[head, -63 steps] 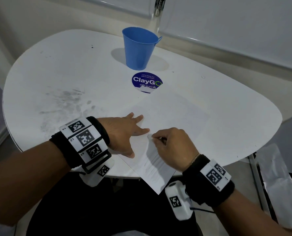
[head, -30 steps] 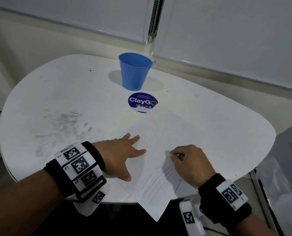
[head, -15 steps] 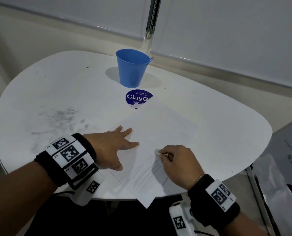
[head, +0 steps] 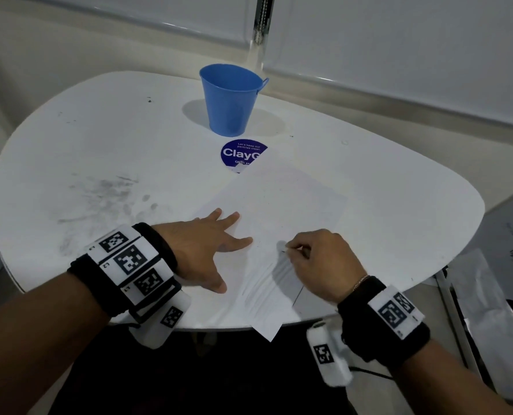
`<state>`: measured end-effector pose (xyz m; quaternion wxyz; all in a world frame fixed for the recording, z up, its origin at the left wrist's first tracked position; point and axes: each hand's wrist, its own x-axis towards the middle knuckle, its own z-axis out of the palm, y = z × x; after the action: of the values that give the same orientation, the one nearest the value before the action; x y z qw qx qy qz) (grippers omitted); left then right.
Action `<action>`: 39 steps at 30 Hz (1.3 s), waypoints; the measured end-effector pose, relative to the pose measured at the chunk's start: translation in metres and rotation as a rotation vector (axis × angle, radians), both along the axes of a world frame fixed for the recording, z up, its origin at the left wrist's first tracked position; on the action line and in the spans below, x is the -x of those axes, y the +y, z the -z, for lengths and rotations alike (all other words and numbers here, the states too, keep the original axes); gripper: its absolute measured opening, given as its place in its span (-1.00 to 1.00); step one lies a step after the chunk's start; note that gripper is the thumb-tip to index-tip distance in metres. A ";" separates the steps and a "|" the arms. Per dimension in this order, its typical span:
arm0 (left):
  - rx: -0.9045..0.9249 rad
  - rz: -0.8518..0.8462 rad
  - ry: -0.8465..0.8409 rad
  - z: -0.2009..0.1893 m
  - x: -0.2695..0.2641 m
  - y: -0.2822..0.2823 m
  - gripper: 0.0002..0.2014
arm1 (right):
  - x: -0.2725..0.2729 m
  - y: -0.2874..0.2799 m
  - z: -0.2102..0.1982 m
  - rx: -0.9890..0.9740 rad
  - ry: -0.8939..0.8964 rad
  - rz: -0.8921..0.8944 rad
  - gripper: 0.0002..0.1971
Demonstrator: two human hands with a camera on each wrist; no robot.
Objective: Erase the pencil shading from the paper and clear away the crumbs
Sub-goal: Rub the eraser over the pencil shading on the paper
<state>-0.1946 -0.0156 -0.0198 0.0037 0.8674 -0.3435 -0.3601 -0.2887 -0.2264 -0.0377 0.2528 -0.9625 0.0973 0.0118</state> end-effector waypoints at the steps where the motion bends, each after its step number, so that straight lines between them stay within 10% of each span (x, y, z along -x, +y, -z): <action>1: 0.000 -0.002 -0.002 0.000 0.000 0.000 -0.08 | 0.000 -0.001 0.001 0.009 -0.010 0.013 -0.83; 6: 0.006 -0.009 0.009 0.002 -0.001 0.000 -0.08 | 0.020 0.033 -0.002 -0.057 0.078 -0.218 -0.86; 11: -0.010 0.001 -0.008 0.005 -0.003 0.001 -0.08 | 0.003 -0.002 0.002 0.023 0.006 -0.001 -0.83; 39: -0.023 0.016 -0.023 0.011 -0.006 0.001 -0.07 | 0.002 -0.005 0.005 -0.015 0.009 -0.049 -0.86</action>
<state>-0.1884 -0.0146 -0.0311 -0.0132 0.8686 -0.3464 -0.3541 -0.2904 -0.2314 -0.0424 0.2594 -0.9626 0.0746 0.0230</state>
